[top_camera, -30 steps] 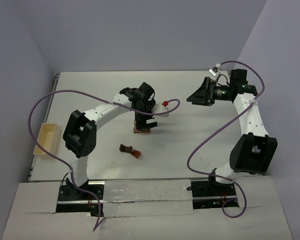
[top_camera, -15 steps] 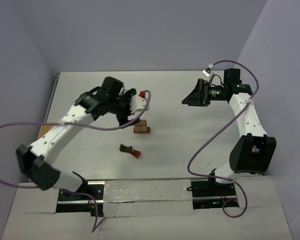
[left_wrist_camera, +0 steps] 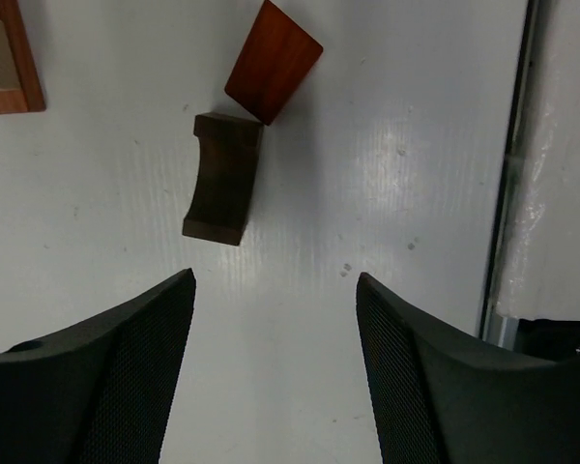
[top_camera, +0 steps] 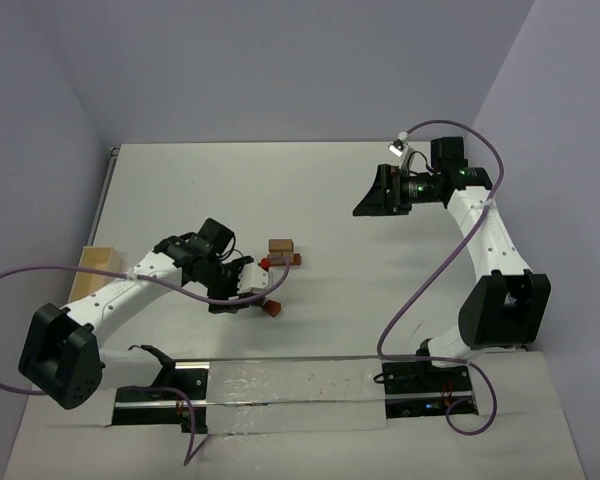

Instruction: Build the wood block tower

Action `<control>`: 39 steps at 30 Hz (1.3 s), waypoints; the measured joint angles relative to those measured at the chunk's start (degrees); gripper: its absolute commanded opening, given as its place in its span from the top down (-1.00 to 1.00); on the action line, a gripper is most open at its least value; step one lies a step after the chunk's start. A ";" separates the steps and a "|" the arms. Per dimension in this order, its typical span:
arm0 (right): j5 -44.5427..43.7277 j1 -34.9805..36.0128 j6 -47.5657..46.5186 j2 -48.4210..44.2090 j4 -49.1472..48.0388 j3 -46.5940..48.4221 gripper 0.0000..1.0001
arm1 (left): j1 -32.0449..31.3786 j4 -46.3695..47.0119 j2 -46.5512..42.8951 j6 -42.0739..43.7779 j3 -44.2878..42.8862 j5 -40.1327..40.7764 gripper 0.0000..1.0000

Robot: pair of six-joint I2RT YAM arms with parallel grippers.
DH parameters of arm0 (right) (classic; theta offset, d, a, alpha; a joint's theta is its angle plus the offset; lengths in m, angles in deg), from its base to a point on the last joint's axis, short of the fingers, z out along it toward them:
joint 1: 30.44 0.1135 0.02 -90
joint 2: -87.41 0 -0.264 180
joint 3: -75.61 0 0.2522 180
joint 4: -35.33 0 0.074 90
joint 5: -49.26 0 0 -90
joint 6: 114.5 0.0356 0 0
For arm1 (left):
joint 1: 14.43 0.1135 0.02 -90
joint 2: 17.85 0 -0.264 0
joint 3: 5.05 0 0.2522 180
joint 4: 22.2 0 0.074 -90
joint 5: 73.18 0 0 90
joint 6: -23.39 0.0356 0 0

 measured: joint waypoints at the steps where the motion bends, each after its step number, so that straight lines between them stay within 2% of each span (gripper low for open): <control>1: -0.44 0.00 -0.04 0.00 0.03 0.00 -0.99 | -0.41 0.74 0.61 0.25 -0.01 0.39 -0.42; 11: -2.28 0.00 -0.23 0.00 0.24 0.00 -0.99 | -5.88 8.29 8.38 0.48 1.15 10.35 -0.34; 17: -2.35 0.00 -0.34 0.00 0.32 0.00 -0.99 | -7.08 11.35 11.80 1.15 1.17 15.97 -0.18; 20: -2.42 0.00 -0.59 0.00 0.35 0.00 -0.99 | -7.34 11.89 13.68 1.65 1.17 17.67 -0.07; 27: -2.41 0.00 -1.54 0.00 0.51 0.00 -0.99 | -7.42 11.97 14.37 3.16 1.19 17.76 0.03; 33: -2.25 0.26 -1.79 0.00 0.85 0.00 -0.99 | -7.48 11.84 14.37 4.52 1.28 16.63 -0.12; 34: -2.25 0.41 -1.79 0.00 0.89 0.00 -0.99 | -7.53 11.83 14.37 4.66 1.28 16.54 -0.09; 39: -2.20 1.09 -1.79 0.00 1.10 0.00 -0.99 | -8.29 11.14 15.85 5.64 1.19 16.50 0.32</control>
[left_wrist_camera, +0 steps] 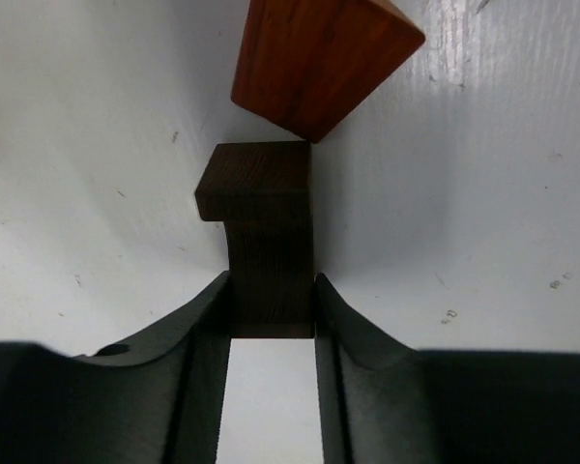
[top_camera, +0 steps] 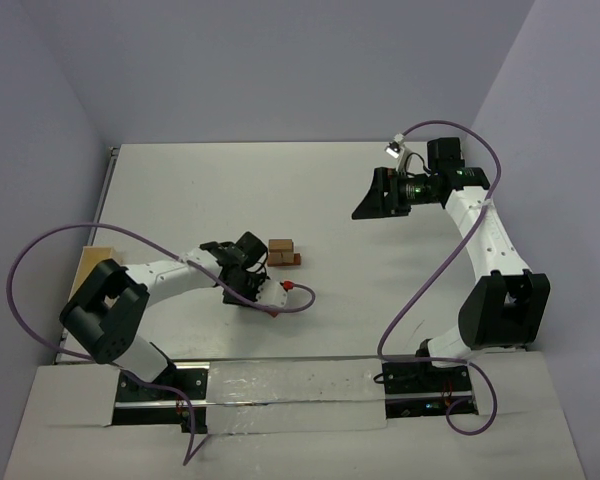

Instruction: Build the wood block tower

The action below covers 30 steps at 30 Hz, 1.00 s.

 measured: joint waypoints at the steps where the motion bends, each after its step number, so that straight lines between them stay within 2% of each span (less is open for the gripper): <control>1: 0.00 0.01 0.00 0.00 0.00 0.00 -0.99 | -0.19 -0.39 0.34 0.16 -0.39 0.01 0.44; 3: 0.00 0.09 0.00 -0.02 0.00 0.00 -0.99 | -0.40 -0.64 0.70 0.40 -0.85 0.00 0.66; 5: 0.00 0.09 0.01 -0.02 -0.03 0.00 -0.99 | -0.42 -1.26 0.80 0.31 -1.12 -0.45 0.97; 11: -0.02 0.09 0.09 -0.11 0.67 2.07 -0.99 | -0.39 -5.05 -0.31 -3.45 -4.12 -6.04 0.99; 17: 2.35 0.09 1.62 -2.26 -2.64 7.61 -0.95 | 3.33 -8.47 -9.47 -14.45 -12.52 -19.07 1.00; 20: 5.42 0.09 8.48 -8.28 -12.99 2.75 -0.90 | 9.51 -6.92 -15.75 -24.18 -18.08 -28.70 1.00; 23: 8.49 0.36 17.22 -13.59 -24.92 -1.17 -0.81 | 14.86 -1.53 -23.22 -34.63 -21.07 -36.04 1.00; 26: 11.54 1.18 29.30 -14.13 -40.26 -1.60 -0.79 | 18.14 8.96 -29.62 -50.60 -20.82 -42.81 1.00; 30: 13.01 2.83 48.63 -12.70 -65.53 -6.31 -0.79 | 22.48 30.63 -34.06 -72.61 -16.89 -47.83 1.00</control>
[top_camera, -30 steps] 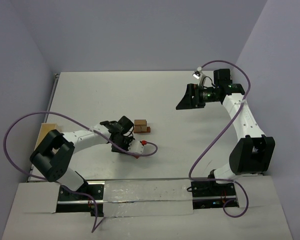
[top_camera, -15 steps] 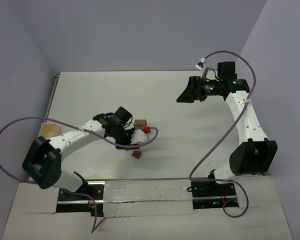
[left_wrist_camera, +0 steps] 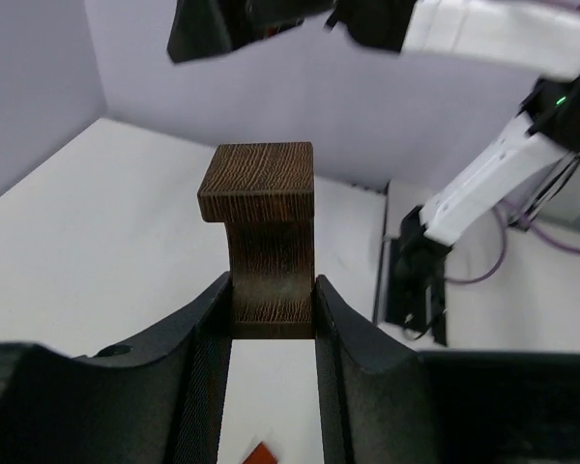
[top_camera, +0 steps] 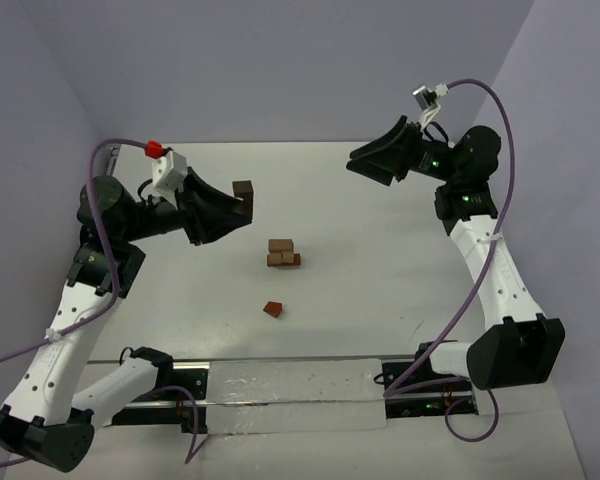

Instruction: Build the wood block tower

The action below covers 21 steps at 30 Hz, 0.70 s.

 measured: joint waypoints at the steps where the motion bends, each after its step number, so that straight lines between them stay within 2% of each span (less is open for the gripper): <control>1: 0.04 0.47 5.61 0.50 -7.29 -1.86 -0.79 | 0.77 5.94 -0.60 -5.78 1.47 -0.82 1.00; 3: -0.65 1.74 17.30 2.64 -21.72 -4.20 -0.79 | 2.59 18.28 -0.84 -18.12 5.34 -1.46 1.00; 5: -1.34 3.44 25.32 5.20 -31.87 -4.24 -0.79 | 4.76 27.66 -0.41 -29.10 8.51 -1.05 1.00; 9: -2.62 7.30 34.95 6.93 -43.96 -4.18 -0.73 | 7.48 41.74 0.86 -46.28 12.88 1.46 1.00; 14: -4.81 14.09 36.71 6.99 -48.61 -4.18 -0.65 | 9.20 52.34 0.81 -57.00 14.19 4.09 1.00; 21: -9.08 24.85 33.95 12.60 -45.70 -3.02 -0.59 | 9.62 57.93 -0.89 -61.93 16.04 5.30 1.00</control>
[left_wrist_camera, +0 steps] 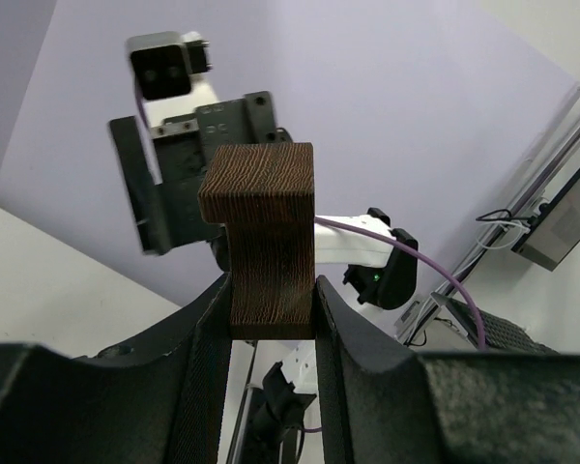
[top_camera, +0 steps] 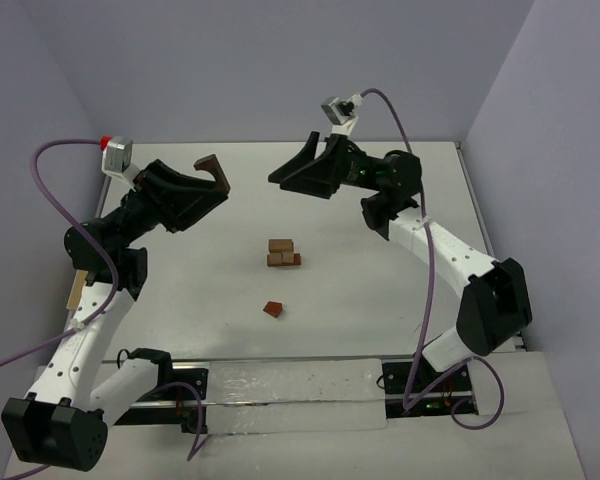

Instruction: Build the wood block tower

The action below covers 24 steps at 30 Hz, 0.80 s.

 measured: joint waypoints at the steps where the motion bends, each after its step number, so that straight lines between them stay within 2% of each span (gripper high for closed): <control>1: -0.88 0.78 -0.68 1.43 1.62 0.69 -0.58 | 0.06 0.01 -0.24 -0.10 0.34 0.15 1.00; 6: -5.56 3.63 -5.52 7.05 13.41 6.42 -0.57 | 1.12 0.00 -0.91 -0.68 2.58 0.86 1.00; 10: -10.04 5.92 -16.11 9.64 30.72 16.28 -0.58 | 1.85 -0.40 -0.83 -1.28 3.37 1.29 1.00; 12: -10.91 6.74 -19.64 9.47 34.24 17.86 -0.57 | 1.92 -0.42 -0.79 -1.41 3.37 1.52 1.00; 18: -10.90 8.60 -24.36 9.20 37.63 17.57 -0.57 | 2.08 -0.41 -0.66 -1.64 3.37 1.90 0.99; 24: -9.39 9.69 -22.82 9.20 33.49 15.52 -0.58 | 2.39 -0.42 -0.66 -2.46 3.49 2.41 1.00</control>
